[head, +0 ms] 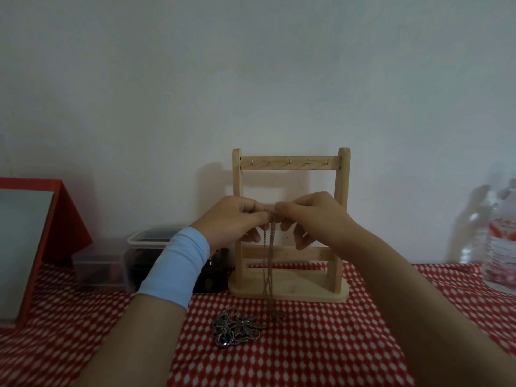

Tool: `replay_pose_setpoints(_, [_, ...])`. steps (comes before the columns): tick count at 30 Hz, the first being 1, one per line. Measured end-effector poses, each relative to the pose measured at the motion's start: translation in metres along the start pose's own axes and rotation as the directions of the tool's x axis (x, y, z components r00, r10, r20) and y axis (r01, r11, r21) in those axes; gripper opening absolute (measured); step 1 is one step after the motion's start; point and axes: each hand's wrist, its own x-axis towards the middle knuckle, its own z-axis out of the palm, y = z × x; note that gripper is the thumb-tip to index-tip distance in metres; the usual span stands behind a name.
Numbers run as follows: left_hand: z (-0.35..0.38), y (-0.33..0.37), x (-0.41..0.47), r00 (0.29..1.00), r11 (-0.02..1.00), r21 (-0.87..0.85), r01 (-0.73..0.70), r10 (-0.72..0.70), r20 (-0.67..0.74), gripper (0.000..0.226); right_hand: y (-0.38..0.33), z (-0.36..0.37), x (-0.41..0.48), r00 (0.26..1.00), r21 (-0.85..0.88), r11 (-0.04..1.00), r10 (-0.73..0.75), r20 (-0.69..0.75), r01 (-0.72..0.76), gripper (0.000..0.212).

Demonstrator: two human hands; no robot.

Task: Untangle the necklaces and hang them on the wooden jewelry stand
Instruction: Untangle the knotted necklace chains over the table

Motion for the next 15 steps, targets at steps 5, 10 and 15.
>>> replay_pose_setpoints(5, [-0.0014, 0.0013, 0.0019, 0.997, 0.985, 0.158, -0.065, 0.070, -0.029, 0.006, 0.0027, 0.0012, -0.0001, 0.999, 0.104, 0.993, 0.045, 0.016, -0.047, 0.014])
replay_pose_setpoints(10, [-0.0042, 0.0026, -0.0002, 0.995, 0.972, 0.215, -0.096, 0.098, -0.001, 0.006, 0.0041, -0.0012, -0.0001, 0.993, 0.072, 0.994, 0.080, 0.087, -0.086, 0.018])
replay_pose_setpoints(15, [-0.0055, 0.0013, -0.0007, 0.994, 0.983, 0.147, -0.112, 0.112, 0.009, 0.010, 0.0031, -0.0049, -0.0015, 0.981, 0.151, 0.984, 0.068, 0.183, -0.096, 0.020])
